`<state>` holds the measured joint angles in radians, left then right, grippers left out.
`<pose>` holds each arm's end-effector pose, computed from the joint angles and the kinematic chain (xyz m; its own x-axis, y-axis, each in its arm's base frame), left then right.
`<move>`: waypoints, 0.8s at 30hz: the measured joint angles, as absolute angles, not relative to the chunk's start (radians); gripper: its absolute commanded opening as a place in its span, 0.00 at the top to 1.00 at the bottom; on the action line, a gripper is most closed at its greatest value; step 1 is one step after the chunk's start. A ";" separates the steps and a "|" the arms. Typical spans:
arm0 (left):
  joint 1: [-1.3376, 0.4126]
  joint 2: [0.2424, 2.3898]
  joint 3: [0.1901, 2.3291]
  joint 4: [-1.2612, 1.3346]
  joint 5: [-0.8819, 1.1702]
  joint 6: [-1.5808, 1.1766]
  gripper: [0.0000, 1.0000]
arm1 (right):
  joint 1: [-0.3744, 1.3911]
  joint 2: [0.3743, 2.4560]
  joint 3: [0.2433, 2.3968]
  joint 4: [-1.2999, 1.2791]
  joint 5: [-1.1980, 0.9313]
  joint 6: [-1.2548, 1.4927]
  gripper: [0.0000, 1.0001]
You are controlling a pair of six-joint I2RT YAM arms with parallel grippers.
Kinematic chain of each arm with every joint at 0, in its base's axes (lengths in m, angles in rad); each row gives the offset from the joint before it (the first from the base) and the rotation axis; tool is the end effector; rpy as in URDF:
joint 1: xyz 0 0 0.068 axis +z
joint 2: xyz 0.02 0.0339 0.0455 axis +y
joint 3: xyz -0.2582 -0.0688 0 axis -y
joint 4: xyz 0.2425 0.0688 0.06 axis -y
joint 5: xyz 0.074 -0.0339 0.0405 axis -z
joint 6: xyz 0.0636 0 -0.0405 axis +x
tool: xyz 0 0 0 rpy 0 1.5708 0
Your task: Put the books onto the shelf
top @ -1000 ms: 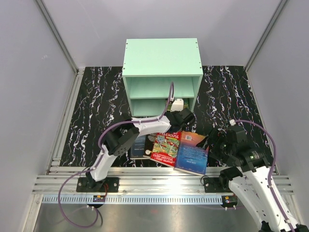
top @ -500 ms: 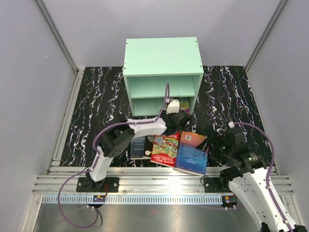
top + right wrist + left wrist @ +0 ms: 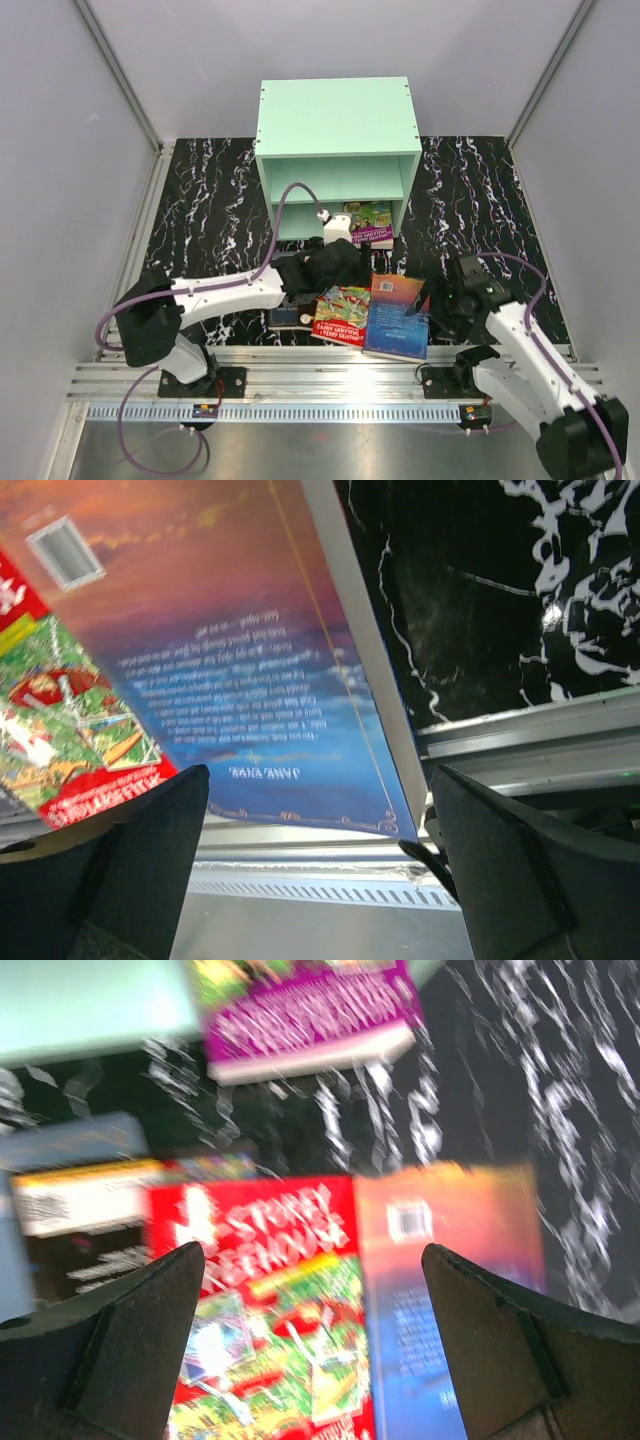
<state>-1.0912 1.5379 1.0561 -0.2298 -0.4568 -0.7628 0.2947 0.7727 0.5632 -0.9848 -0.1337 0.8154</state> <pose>0.1880 -0.3007 0.2268 -0.6615 -0.0721 -0.7465 0.2560 0.9139 -0.3150 0.1269 0.0474 0.1746 -0.8538 0.4949 -0.1618 0.4183 0.8370 0.3526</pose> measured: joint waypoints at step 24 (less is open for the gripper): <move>-1.157 1.808 0.879 0.342 -0.070 -0.859 0.11 | 0.293 0.881 0.472 -0.836 -0.128 0.809 0.56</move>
